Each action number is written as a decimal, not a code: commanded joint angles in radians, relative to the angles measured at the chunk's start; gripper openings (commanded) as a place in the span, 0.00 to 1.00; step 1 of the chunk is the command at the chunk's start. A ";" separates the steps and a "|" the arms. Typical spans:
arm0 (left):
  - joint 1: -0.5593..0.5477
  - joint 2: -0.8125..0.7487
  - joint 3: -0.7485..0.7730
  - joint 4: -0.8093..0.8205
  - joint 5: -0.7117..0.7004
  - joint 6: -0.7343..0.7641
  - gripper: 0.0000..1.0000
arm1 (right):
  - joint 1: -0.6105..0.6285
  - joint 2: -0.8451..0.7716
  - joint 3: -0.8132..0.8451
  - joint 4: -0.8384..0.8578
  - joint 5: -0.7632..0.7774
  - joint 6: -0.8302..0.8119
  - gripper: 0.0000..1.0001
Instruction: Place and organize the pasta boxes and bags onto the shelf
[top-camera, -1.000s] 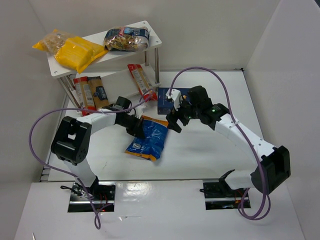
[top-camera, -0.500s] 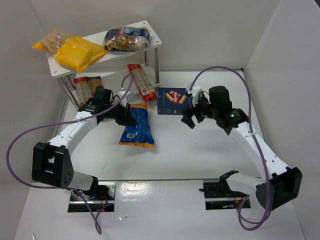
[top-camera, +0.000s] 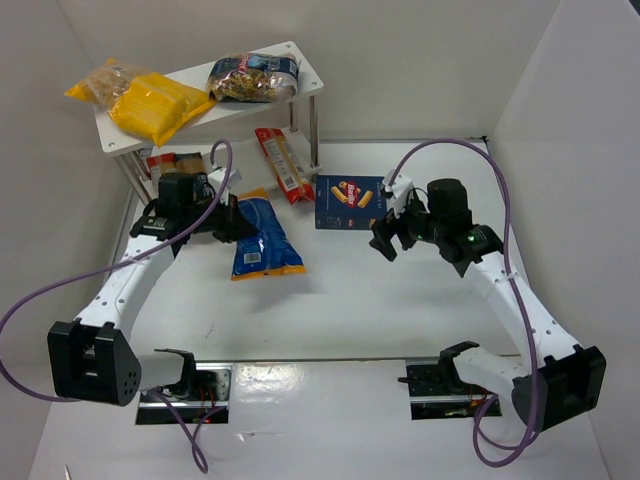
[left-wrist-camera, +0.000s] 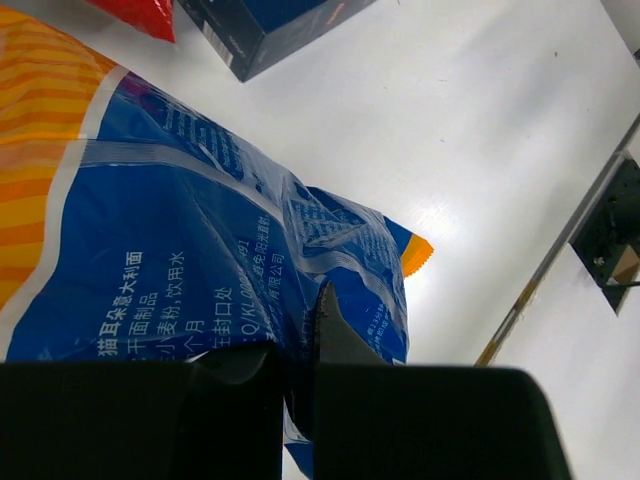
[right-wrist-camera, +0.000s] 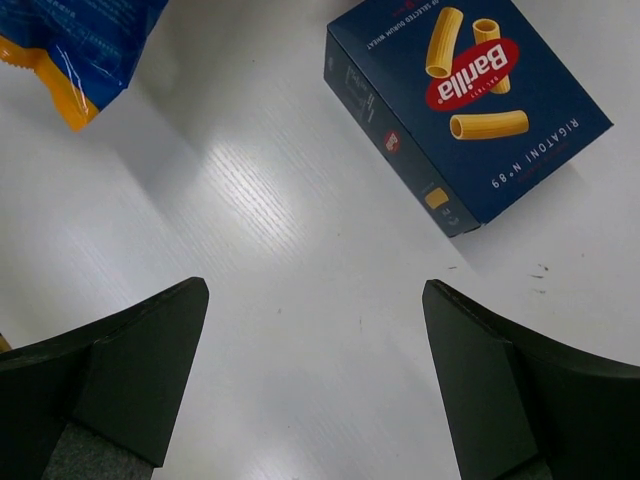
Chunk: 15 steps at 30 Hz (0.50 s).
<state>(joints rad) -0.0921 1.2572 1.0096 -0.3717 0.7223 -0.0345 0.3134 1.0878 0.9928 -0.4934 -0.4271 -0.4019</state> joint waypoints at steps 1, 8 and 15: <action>0.003 -0.059 0.056 0.155 -0.018 -0.005 0.00 | -0.013 -0.020 -0.011 0.058 -0.016 -0.005 0.96; -0.017 -0.045 0.057 0.207 -0.276 0.051 0.00 | -0.036 -0.041 -0.031 0.067 -0.016 -0.014 0.96; -0.058 0.037 0.135 0.263 -0.440 0.104 0.00 | -0.045 -0.042 -0.031 0.067 -0.025 -0.014 0.96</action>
<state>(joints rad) -0.1284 1.2827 1.0302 -0.2985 0.3389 0.0204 0.2756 1.0702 0.9649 -0.4713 -0.4320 -0.4095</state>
